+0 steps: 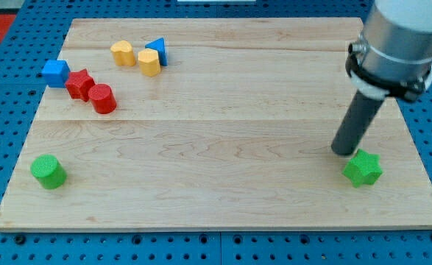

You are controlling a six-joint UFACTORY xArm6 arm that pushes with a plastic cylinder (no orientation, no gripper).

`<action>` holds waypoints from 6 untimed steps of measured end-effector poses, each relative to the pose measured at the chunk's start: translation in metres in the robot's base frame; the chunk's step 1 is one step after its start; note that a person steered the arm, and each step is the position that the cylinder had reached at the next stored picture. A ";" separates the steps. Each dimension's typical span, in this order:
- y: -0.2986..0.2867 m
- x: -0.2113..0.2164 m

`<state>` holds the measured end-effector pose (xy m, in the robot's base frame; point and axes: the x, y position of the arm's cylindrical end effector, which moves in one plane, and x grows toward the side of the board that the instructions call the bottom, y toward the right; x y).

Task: Push the blue triangle downwards of the board

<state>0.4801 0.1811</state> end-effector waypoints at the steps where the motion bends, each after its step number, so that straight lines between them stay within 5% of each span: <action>1: -0.022 -0.049; 4: -0.223 -0.258; 6: -0.289 -0.227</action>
